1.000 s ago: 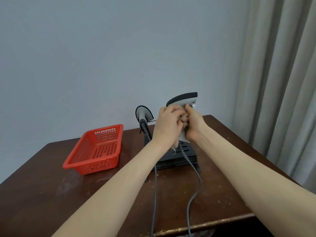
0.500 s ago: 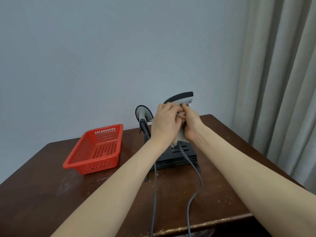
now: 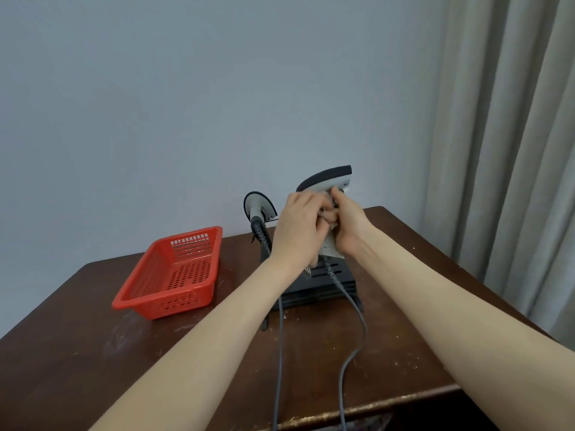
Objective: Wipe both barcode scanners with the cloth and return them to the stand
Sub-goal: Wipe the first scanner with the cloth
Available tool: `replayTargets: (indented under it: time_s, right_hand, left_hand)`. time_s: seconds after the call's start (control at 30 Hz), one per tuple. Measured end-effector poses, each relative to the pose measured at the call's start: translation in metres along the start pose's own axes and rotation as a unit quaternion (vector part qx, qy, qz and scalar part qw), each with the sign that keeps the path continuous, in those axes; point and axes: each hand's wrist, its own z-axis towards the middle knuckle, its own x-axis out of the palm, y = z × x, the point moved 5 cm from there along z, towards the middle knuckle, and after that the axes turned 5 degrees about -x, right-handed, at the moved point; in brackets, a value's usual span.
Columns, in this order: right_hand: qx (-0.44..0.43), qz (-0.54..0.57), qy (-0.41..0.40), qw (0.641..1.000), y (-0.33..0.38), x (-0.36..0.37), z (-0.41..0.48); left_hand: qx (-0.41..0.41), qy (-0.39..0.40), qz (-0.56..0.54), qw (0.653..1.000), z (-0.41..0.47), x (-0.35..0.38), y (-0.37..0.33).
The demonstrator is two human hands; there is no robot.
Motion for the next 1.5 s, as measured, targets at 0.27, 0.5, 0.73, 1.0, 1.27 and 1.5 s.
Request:
replayTargets:
  time_s: [0.27,0.5,0.73,1.0,1.27,1.5]
  right_hand:
    - [0.033,0.060,-0.009,0.998,0.008,-0.021,0.002]
    - [0.077,0.042,0.052,0.995,-0.006,-0.006,-0.002]
    - [0.029,-0.003,0.021,0.999,-0.003,-0.004,0.004]
    - [0.022,0.025,0.026,0.999,0.001,0.000,0.000]
    - [0.018,0.037,0.084,0.996,0.003,0.005,-0.001]
    - [0.027,0.013,0.060,0.998,0.006,-0.005,-0.004]
  left_hand:
    - [-0.197,0.077,-0.144,0.967,-0.025,-0.009,0.047]
    - [-0.397,-0.036,-0.479,0.782,-0.001,0.002,0.059]
    - [-0.349,-0.042,-0.386,0.853,-0.016,0.004,0.055]
    - [-0.385,-0.124,-0.316,0.858,-0.031,0.008,0.064]
    - [-0.362,0.029,-0.442,0.820,-0.014,0.009,0.051]
    - [-0.416,-0.195,-0.432,0.776,-0.006,-0.020,0.077]
